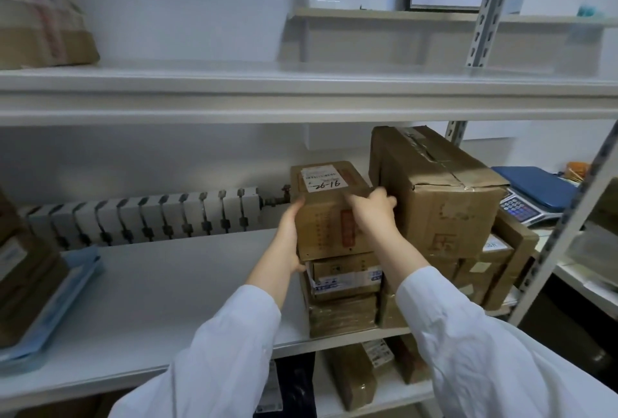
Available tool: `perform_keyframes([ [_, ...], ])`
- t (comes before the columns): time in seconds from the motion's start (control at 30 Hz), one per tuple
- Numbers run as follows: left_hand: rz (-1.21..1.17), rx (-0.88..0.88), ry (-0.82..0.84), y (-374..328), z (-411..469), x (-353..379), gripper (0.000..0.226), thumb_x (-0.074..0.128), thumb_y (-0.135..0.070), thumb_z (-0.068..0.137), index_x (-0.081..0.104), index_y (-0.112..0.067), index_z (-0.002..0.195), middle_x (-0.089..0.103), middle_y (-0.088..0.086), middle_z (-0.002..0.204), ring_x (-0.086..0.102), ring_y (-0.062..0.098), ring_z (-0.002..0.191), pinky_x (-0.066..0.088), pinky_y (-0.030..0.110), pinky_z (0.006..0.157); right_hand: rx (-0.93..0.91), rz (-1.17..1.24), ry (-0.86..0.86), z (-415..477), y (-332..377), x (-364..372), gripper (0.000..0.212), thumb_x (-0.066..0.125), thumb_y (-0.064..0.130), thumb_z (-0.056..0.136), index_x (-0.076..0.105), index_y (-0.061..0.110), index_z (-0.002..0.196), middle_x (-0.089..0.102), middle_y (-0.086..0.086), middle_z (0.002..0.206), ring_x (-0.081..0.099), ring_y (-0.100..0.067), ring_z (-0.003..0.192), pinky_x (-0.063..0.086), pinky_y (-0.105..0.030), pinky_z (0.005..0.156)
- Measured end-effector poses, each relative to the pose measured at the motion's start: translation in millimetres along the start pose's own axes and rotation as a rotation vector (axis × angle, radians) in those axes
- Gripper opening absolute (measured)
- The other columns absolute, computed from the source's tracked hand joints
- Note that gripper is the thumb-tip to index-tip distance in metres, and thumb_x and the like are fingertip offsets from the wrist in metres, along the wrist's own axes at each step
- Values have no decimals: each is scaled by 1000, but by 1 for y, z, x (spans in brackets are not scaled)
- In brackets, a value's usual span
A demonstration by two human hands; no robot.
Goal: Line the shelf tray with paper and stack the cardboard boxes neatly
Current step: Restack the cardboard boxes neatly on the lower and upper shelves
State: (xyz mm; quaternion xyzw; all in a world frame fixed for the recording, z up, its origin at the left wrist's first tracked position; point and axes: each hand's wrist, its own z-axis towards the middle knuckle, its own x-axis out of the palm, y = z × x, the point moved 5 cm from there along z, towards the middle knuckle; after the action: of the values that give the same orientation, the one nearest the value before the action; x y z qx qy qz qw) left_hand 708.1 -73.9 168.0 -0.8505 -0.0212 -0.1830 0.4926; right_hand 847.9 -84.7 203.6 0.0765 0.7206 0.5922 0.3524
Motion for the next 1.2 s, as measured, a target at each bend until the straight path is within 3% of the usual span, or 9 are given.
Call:
perform_keyframes([
  [0.17, -9, 32, 2, -15, -16, -28, 48, 47, -59, 86, 63, -16, 76, 68, 4, 52, 63, 21, 63, 52, 23, 48, -21, 145, 1, -20, 20, 1, 69, 50, 44, 92, 23, 11, 147, 27, -13, 148, 41, -34, 127, 42, -46, 101],
  [0.33, -10, 82, -29, -45, -47, -79, 50, 51, -66, 77, 64, -18, 75, 67, 4, 73, 63, 22, 73, 49, 30, 71, 17, 316, 31, -52, 44, 10, 75, 48, 57, 86, 18, 25, 148, 30, -12, 150, 38, -38, 131, 38, -56, 103],
  [0.47, 47, 132, -76, -67, -81, -122, 64, 60, -74, 57, 71, -21, 92, 70, 6, 84, 64, 25, 82, 49, 33, 82, 26, 326, 32, -79, 63, 15, 83, 49, 60, 84, 14, 24, 150, 25, -11, 155, 29, -39, 138, 30, -58, 109],
  [0.6, 158, 164, -93, -85, -117, -149, 62, 46, -74, 75, 66, -19, 96, 69, 8, 79, 61, 23, 78, 44, 28, 66, 6, 308, 24, -104, 77, 21, 82, 50, 57, 87, 16, 17, 150, 27, -12, 153, 26, -37, 139, 25, -49, 113],
  [0.73, 212, 207, -110, -97, -146, -167, 80, 42, -83, 69, 66, -19, 110, 71, 10, 93, 63, 25, 87, 45, 30, 68, -61, 290, 7, -133, 95, 30, 86, 56, 55, 78, 22, 18, 147, 36, -13, 146, 37, -36, 132, 32, -52, 108],
  [0.87, 241, 264, -107, -110, -174, -180, 75, 33, -83, 74, 68, -20, 95, 70, 10, 89, 63, 27, 85, 48, 35, 68, -108, 317, 3, -162, 112, 35, 83, 57, 53, 74, 25, 21, 143, 39, -11, 141, 41, -34, 127, 34, -53, 106],
  [1.0, 263, 312, -118, -125, -200, -192, 76, 29, -84, 75, 66, -20, 93, 67, 14, 102, 61, 29, 90, 45, 41, 80, -158, 297, -41, -179, 133, 30, 72, 56, 43, 84, 25, 16, 143, 33, -13, 144, 32, -34, 133, 28, -51, 110],
  [1.13, 358, 326, -156, -134, -220, -200, 72, 22, -79, 82, 59, -17, 84, 60, 11, 92, 54, 26, 82, 40, 33, 65, -206, 297, -46, -202, 146, 28, 69, 54, 44, 86, 24, 17, 142, 32, -13, 143, 31, -33, 132, 28, -51, 110],
  [1.2, 363, 332, -169, -138, -227, -204, 71, 23, -77, 83, 57, -16, 86, 58, 12, 94, 52, 27, 83, 39, 34, 67, -225, 296, -50, -212, 150, 26, 69, 54, 44, 87, 23, 18, 143, 31, -13, 144, 30, -32, 133, 26, -49, 112],
])
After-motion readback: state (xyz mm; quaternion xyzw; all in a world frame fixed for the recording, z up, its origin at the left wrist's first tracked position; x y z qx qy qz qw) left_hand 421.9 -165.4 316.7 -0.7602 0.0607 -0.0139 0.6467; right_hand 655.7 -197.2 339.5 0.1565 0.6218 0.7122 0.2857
